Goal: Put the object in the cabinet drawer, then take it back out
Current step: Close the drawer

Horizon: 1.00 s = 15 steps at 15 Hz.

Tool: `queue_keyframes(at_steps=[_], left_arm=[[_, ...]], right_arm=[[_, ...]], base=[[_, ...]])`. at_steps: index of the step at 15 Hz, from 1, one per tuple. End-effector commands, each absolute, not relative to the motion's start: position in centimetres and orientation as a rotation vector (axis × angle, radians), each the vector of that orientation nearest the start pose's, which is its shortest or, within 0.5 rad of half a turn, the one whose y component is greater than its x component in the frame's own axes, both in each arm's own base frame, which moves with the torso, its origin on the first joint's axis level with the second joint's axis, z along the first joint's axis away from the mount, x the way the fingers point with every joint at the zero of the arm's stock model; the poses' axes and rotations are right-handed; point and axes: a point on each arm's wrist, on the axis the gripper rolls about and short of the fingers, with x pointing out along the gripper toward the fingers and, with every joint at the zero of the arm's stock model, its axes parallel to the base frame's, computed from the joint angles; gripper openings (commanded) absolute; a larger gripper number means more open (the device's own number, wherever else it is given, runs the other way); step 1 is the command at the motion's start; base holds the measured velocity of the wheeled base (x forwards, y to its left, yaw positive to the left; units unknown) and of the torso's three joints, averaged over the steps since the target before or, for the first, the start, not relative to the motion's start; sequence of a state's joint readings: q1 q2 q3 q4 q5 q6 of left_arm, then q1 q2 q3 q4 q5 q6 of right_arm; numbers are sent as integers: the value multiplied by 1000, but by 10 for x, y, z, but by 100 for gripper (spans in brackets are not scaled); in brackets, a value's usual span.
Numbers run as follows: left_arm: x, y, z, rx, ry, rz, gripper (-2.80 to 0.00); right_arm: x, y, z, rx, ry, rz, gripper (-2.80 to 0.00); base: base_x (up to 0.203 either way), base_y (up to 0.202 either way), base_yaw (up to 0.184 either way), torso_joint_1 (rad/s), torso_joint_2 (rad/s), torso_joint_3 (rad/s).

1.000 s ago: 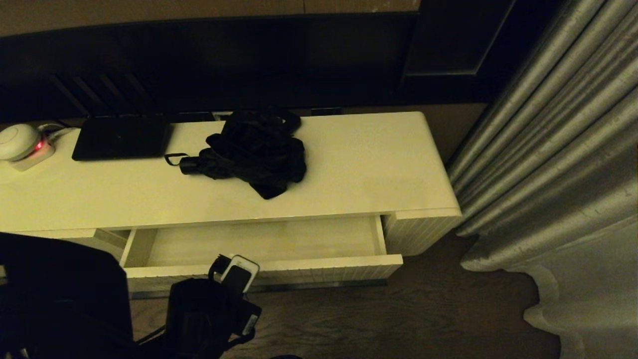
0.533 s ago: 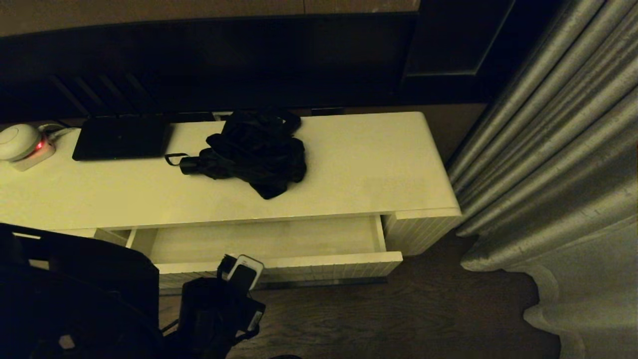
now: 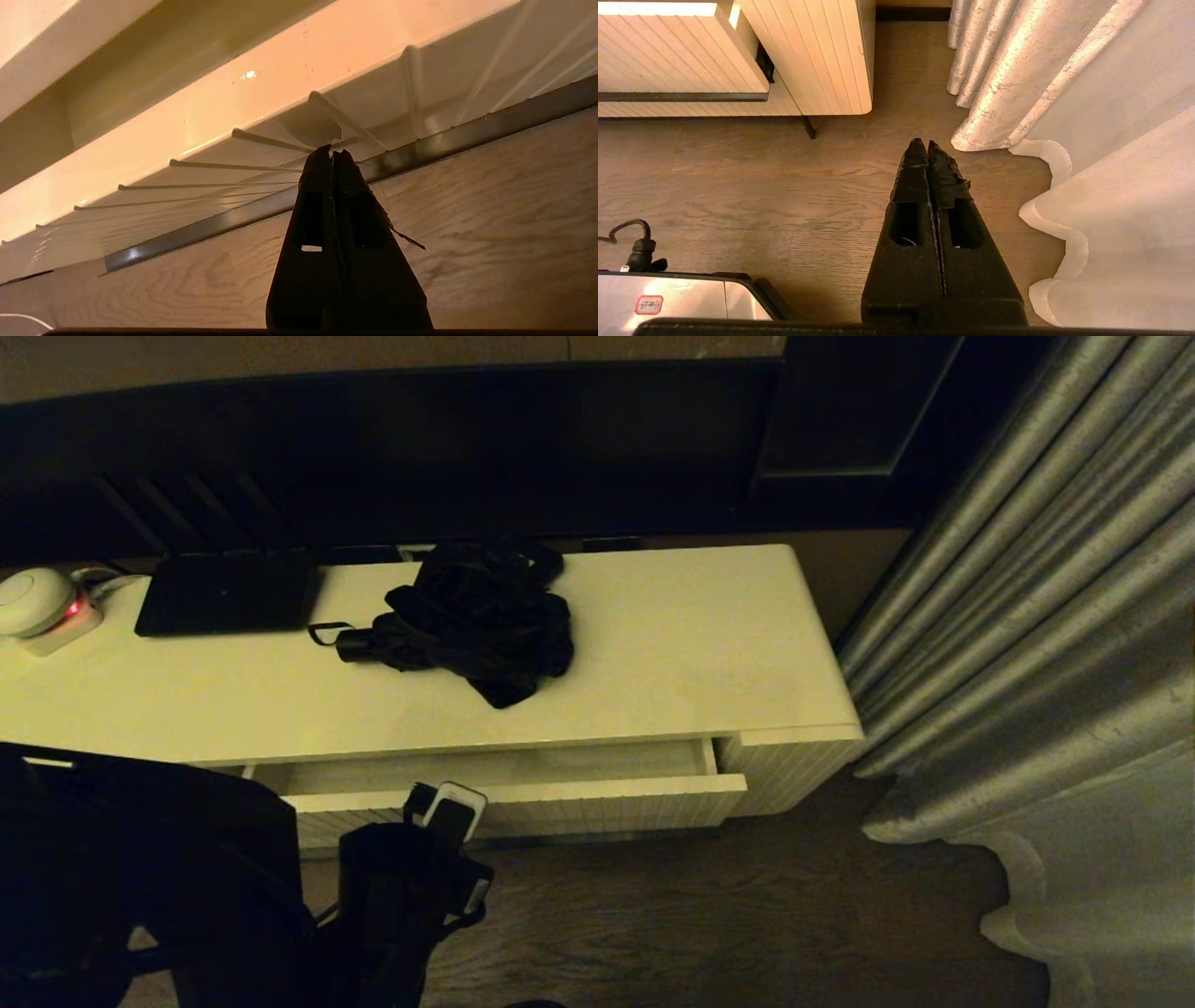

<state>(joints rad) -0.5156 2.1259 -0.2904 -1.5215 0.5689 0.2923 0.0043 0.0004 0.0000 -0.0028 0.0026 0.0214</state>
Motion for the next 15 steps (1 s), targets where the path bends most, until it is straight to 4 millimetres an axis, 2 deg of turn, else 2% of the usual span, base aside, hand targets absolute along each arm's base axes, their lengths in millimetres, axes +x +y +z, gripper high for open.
queue_keyframes(at_steps=[1, 6, 15], left_arm=[[257, -125, 35, 447, 266, 40, -280], [273, -120, 37, 442, 244, 82, -280], [280, -119, 46, 432, 206, 110, -280]], right_arm=[[-23, 0, 75, 21, -1, 8, -280], [-23, 0, 75, 21, -1, 8, -280], [-23, 0, 75, 21, -1, 8, -280]], base=[[0, 0, 0, 0, 0, 0], [0, 0, 0, 0, 0, 0], [0, 0, 0, 0, 0, 0]])
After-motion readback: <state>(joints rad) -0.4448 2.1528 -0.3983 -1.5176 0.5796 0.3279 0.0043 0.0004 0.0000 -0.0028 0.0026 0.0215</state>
